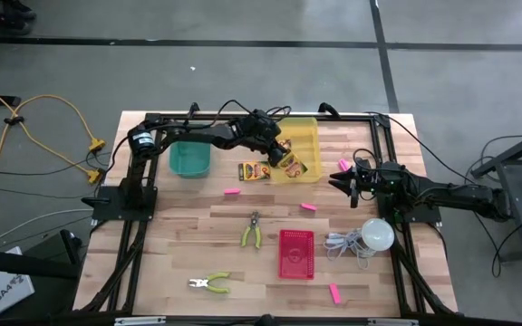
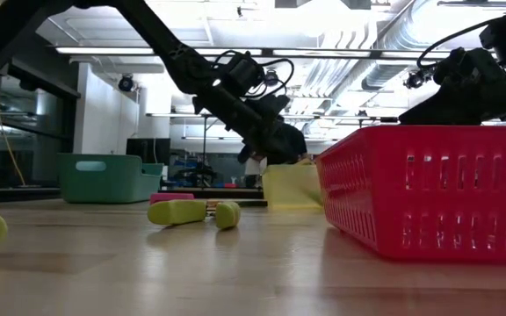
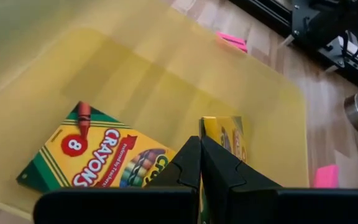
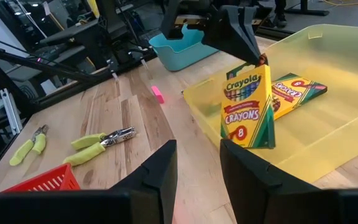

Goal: Pick & Place School Supplies
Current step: Put the crayon box into the yellow bin

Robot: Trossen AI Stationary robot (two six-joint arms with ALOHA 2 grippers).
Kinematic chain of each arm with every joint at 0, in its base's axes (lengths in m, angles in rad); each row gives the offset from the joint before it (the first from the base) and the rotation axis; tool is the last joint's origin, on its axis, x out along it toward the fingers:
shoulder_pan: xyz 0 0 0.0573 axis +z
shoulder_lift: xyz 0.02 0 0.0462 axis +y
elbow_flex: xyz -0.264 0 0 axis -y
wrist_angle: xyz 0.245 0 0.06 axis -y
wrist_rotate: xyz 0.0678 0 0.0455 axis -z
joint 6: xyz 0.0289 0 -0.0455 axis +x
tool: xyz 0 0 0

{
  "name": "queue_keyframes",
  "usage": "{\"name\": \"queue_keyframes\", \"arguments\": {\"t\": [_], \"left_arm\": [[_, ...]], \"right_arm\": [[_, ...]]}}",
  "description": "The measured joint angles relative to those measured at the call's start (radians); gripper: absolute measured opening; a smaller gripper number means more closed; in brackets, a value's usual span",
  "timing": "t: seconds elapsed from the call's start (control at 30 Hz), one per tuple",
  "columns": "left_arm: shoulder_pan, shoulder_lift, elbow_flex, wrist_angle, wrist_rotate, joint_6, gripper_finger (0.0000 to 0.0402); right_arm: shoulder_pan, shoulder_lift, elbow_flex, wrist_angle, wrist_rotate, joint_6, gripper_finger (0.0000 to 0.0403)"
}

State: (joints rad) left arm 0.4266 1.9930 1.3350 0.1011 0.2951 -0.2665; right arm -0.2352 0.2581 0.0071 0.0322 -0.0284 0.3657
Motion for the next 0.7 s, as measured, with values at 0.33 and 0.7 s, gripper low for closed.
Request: {"name": "queue_keyframes", "arguments": {"t": [0.33,0.7], "left_arm": [[-0.018,0.0,0.0,-0.024,-0.013,0.013,0.0041],[-0.042,0.0,0.0,-0.02,-0.005,-0.002,0.0081]], "right_arm": [[0.0,0.0,0.0,0.0,0.0,0.0,0.011],[0.0,0.0,0.0,0.0,0.0,0.0,0.011]]}}
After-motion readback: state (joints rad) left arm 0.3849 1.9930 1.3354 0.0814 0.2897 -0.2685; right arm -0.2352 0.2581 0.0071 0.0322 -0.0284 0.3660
